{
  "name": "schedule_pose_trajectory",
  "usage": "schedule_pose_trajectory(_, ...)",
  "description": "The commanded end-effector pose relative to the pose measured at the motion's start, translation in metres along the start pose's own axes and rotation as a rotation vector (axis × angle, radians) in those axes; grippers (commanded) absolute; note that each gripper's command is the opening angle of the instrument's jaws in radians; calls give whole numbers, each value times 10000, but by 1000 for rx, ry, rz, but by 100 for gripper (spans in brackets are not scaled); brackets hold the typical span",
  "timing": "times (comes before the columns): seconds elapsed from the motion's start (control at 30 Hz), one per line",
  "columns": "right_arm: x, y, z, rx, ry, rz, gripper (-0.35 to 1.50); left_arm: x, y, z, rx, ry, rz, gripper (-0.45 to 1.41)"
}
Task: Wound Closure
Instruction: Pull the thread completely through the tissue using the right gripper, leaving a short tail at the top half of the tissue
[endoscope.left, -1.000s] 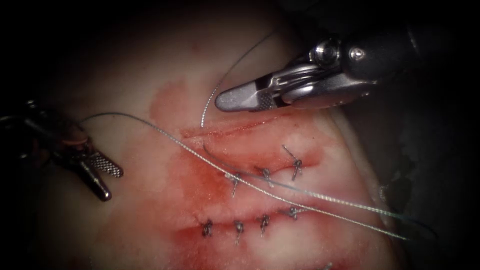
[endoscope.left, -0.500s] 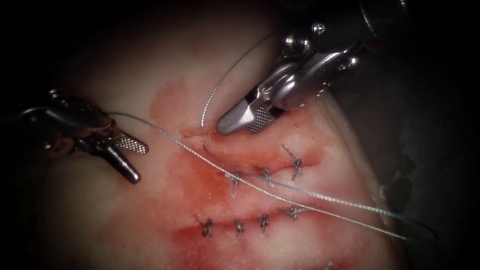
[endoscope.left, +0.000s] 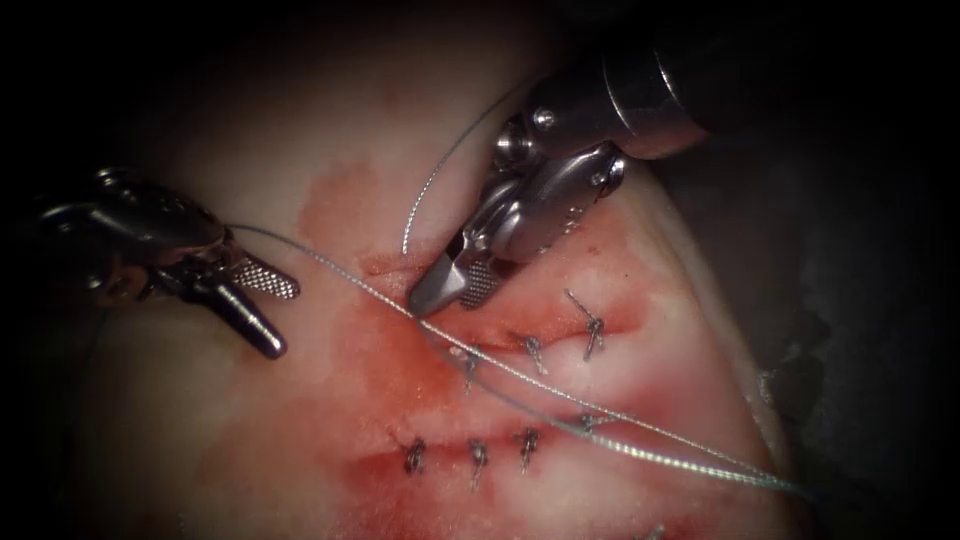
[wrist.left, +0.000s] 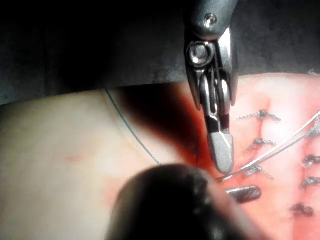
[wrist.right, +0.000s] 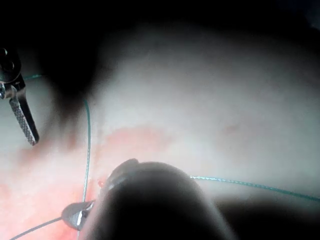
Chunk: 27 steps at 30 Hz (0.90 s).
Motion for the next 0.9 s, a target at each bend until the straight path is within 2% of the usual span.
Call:
schedule_pose_trajectory(0.03, -7, 8, 8, -10, 5, -14, 39, -7, 6, 4, -2, -4, 3, 83)
schedule_pose_trajectory(0.2, -13, 19, 9, -42, 10, -42, 29, -5, 6, 7, -7, -6, -1, 83)
schedule_pose_trajectory(0.43, -15, 24, 6, -42, -23, -9, 36, -3, 7, 8, -7, -6, 0, 83)
schedule_pose_trajectory(0.57, -9, 22, 11, -39, -13, 12, 27, -2, 7, 10, -9, -7, 0, 83)
schedule_pose_trajectory(0.63, -7, 21, 14, -37, 3, 7, 14, -2, 7, 10, -9, -7, 0, 83)
schedule_pose_trajectory(0.7, -3, 19, 14, -34, 32, -3, -20, -1, 7, 10, -10, -7, 0, 81)
schedule_pose_trajectory(0.73, -3, 19, 14, -34, 32, -3, -20, -1, 7, 10, -10, -7, 0, 81)
schedule_pose_trajectory(0.77, -1, 19, 14, -33, 40, -11, -35, -1, 7, 10, -10, -7, 0, 81)
schedule_pose_trajectory(0.9, 5, 18, 11, -34, 66, -7, -35, -1, 7, 10, -10, -8, 0, 79)
